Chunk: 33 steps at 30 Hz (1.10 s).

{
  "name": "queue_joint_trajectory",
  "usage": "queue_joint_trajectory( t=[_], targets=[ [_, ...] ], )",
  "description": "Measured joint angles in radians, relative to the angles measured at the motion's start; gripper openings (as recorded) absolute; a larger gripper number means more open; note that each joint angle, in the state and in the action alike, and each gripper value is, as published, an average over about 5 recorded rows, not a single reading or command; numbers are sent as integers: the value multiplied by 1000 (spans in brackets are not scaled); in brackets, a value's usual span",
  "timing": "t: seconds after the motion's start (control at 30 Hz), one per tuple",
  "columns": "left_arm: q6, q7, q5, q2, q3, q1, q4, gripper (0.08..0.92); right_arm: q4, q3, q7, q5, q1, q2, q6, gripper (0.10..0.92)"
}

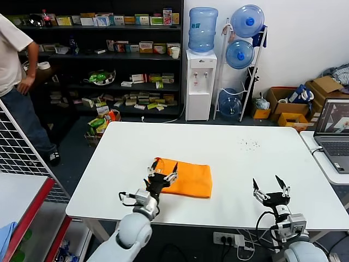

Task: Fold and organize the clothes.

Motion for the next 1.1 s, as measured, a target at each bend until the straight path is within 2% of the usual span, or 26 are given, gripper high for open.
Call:
queue_joint_trajectory(
  t=[0.23,0.53,0.8,1.1],
  targets=[
    [-90,65,151,35,-149,125,-14,822,-9,52,-69,-33,29,63,-18,823],
    [-176,139,283,30,-319,228,-20,823,-18,100,-145,-86,48,134,-32,823],
    [-192,198,323,1,-422,274,-29,823,-22,112,-182,-135,52,193,-24,823],
    [-207,229,335,-11,-474,286,-30,823,-21,127,-198,-159,53,230,-27,823]
  ],
)
